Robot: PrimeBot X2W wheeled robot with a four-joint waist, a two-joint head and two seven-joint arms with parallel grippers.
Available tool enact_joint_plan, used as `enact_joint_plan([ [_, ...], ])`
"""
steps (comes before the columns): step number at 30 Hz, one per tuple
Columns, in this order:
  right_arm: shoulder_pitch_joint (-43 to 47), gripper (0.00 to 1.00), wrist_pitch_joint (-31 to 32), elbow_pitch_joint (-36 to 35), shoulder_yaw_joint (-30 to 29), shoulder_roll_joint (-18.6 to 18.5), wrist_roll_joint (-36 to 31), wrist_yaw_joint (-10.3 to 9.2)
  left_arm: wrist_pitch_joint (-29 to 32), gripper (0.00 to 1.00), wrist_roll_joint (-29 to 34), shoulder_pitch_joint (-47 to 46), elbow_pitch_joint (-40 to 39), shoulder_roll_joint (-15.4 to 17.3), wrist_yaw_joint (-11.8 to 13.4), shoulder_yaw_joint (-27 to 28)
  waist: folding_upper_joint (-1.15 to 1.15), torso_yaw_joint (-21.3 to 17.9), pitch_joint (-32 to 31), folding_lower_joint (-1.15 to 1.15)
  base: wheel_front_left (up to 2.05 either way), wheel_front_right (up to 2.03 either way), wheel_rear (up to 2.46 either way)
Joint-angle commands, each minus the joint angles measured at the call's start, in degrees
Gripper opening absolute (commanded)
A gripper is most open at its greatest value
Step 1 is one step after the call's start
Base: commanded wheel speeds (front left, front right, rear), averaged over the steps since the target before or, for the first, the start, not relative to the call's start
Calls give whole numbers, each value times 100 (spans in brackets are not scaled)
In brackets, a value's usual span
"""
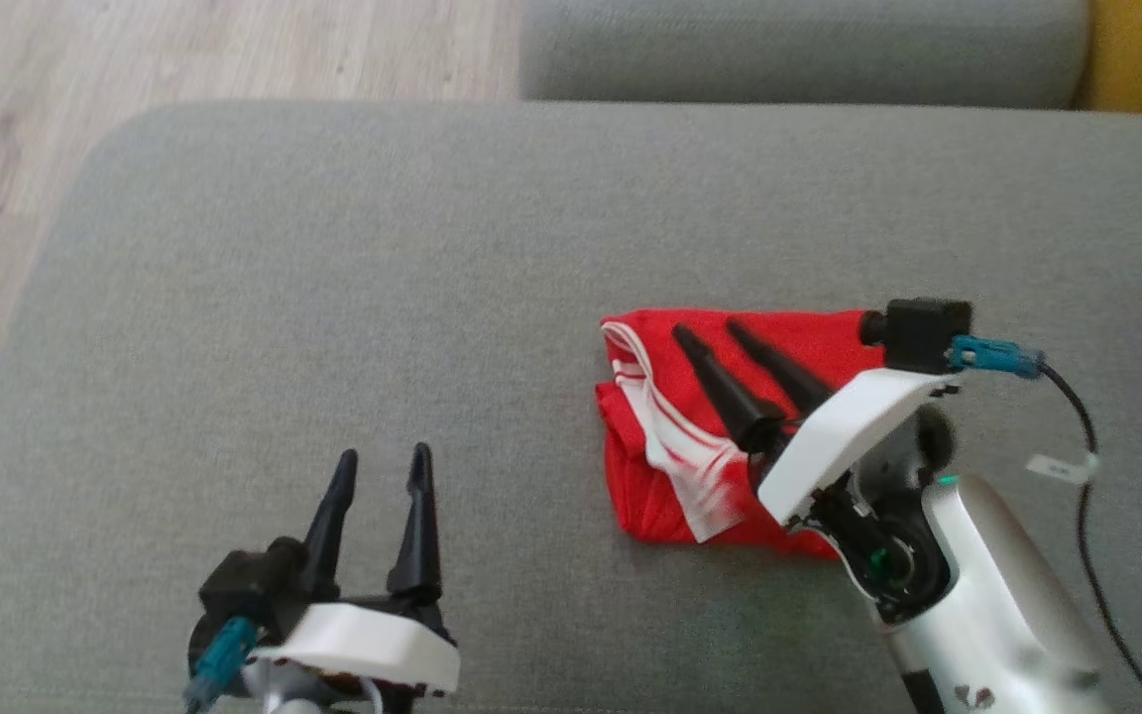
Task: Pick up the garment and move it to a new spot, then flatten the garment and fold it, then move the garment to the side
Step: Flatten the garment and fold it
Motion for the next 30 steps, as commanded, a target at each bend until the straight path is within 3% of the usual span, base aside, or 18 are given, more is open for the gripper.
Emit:
enact_joint_plan([
  [1, 9, 100, -207, -333, -9, 53, -361, 43, -70, 100, 74, -95, -229, -34, 19, 259, 0, -98, -150, 0, 0, 0, 0],
  [9, 1357, 100, -1256, -911, -1112, 53, -2127, 43, -70, 100, 249, 164, -286, -10, -11, 361, 0, -215, -475, 0, 0, 0, 0],
  [17, 2247, 100, -2285, -759, -1935, 34, -3430, 43, -70, 100, 578, 346, -261, 4, -86, 512, 0, -198, -667, 0, 0, 0, 0],
  [23, 2668, 100, -3166, -340, -2400, 47, -3829, 43, -70, 100, 919, 572, -178, 9, -161, 700, 0, -168, -748, 0, 0, 0, 0],
  [30, 2774, 100, -3453, 54, -2455, 52, -3834, 43, -70, 100, 1125, 745, -64, -7, -243, 838, 0, -111, -822, 0, 0, 0, 0],
])
